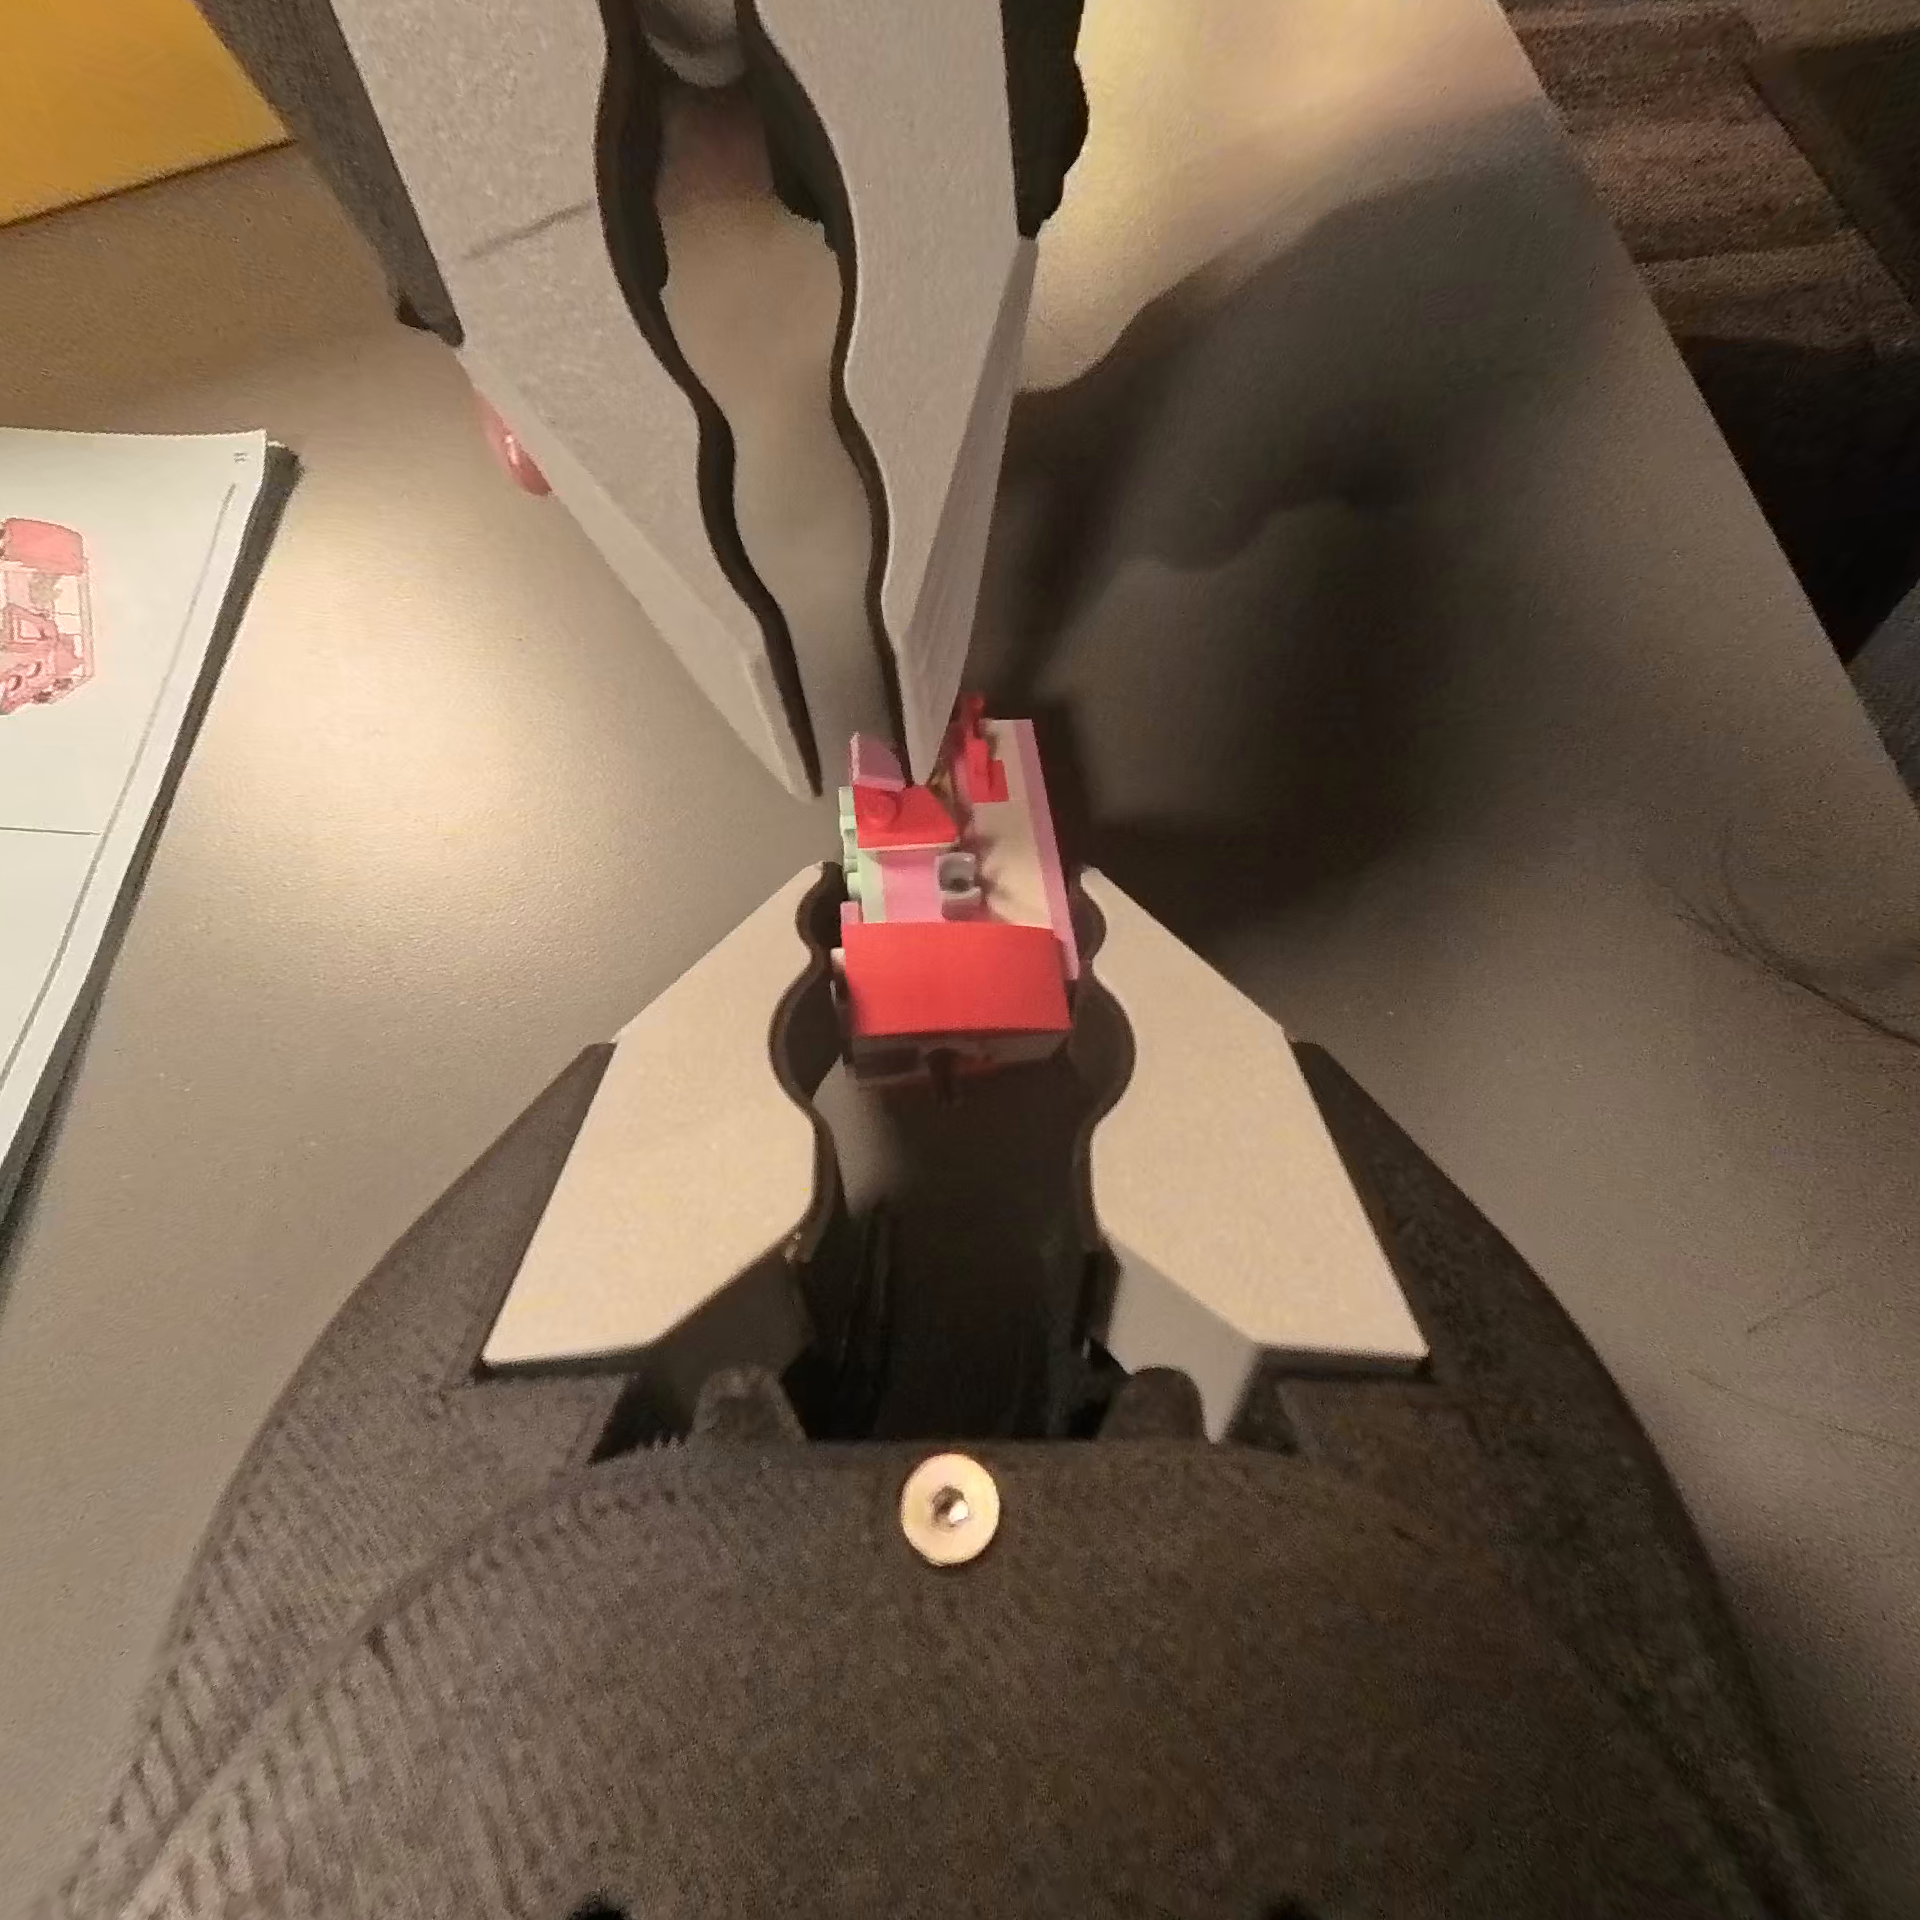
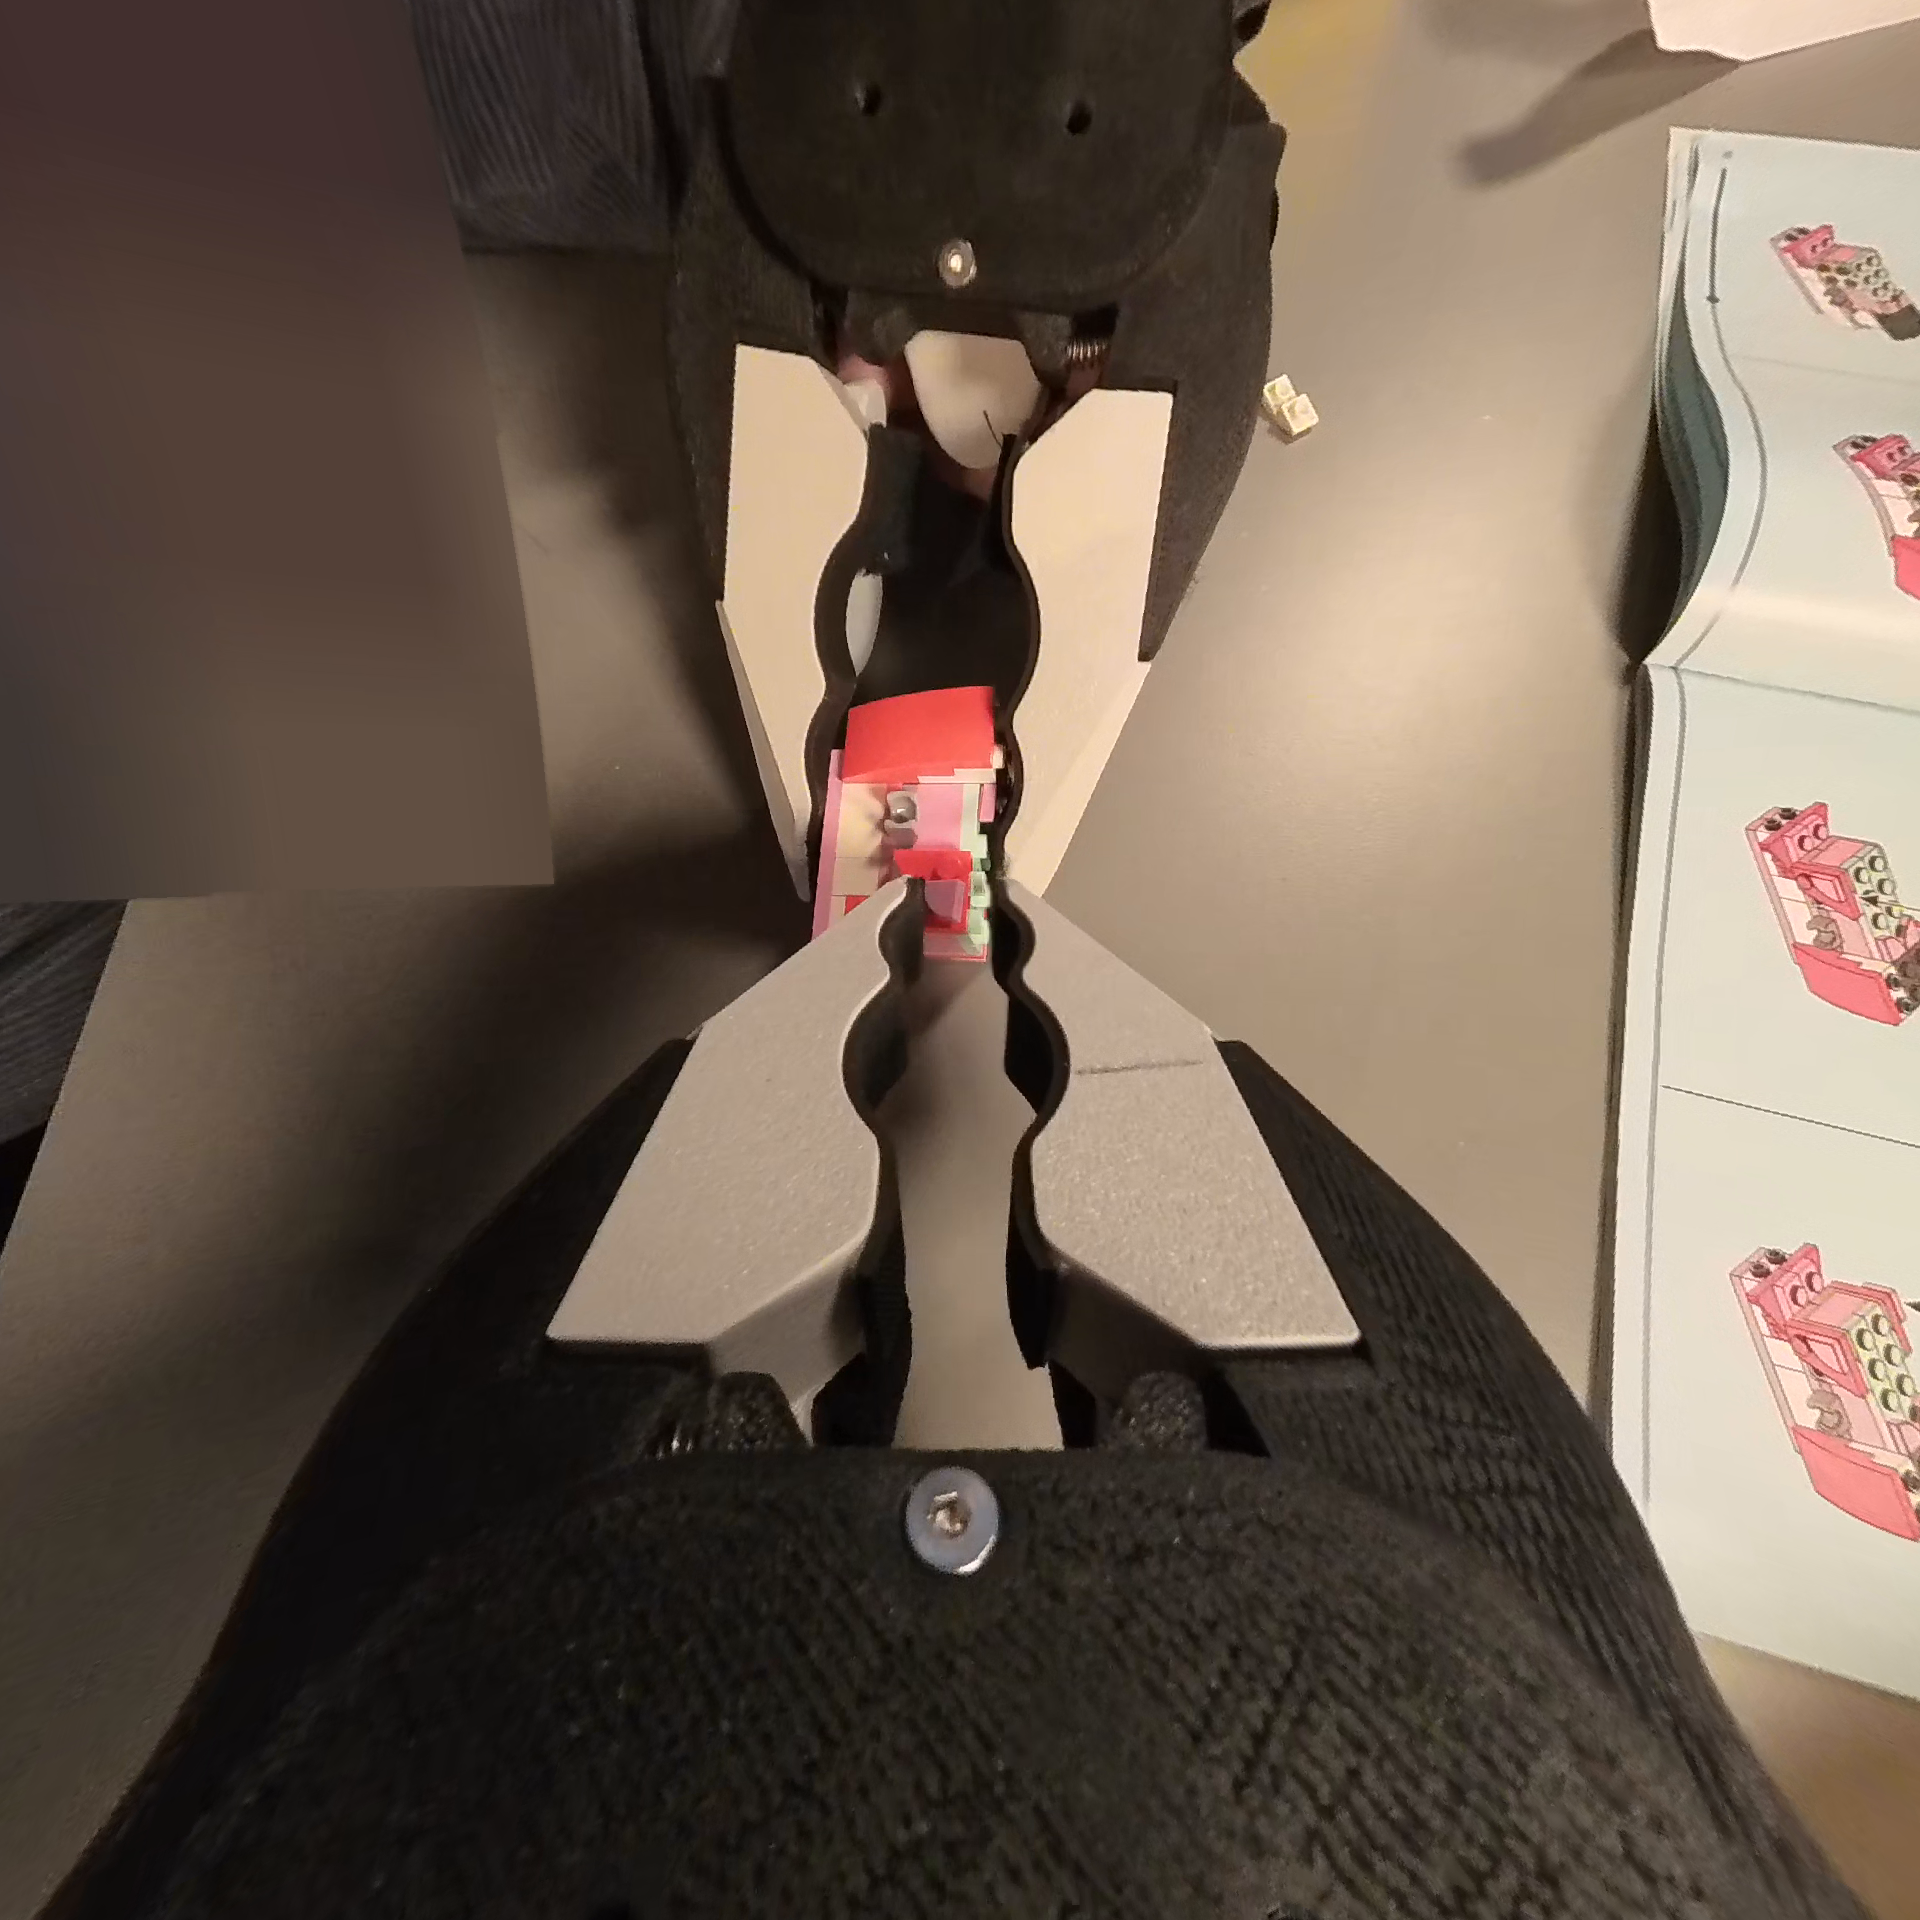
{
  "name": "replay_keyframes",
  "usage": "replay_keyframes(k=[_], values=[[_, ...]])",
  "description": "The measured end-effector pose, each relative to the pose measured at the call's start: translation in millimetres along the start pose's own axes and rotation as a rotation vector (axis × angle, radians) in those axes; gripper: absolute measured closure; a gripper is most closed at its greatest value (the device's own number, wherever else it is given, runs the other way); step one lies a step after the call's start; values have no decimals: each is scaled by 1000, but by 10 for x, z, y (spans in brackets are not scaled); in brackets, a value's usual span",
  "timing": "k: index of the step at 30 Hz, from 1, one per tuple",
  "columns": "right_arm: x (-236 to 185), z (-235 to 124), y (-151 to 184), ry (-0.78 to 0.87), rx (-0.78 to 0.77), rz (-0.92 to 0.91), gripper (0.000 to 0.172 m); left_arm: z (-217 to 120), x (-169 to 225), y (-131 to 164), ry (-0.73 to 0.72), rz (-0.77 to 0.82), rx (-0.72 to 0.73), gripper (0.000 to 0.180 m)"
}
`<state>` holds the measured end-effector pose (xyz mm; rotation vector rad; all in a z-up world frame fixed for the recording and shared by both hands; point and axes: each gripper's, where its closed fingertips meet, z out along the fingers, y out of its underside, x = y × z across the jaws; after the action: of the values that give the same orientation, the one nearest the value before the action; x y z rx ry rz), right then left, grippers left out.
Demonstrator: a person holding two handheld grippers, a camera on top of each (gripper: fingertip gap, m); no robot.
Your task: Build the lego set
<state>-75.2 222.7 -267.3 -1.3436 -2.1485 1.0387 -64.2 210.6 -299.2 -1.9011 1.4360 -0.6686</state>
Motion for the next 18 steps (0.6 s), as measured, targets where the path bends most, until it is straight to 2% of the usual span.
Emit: replay_keyframes(k=[18], values=[[10, 2, 9, 26, 10, 22, 154, -3, 8, 1, 5, -4, 1, 138]])
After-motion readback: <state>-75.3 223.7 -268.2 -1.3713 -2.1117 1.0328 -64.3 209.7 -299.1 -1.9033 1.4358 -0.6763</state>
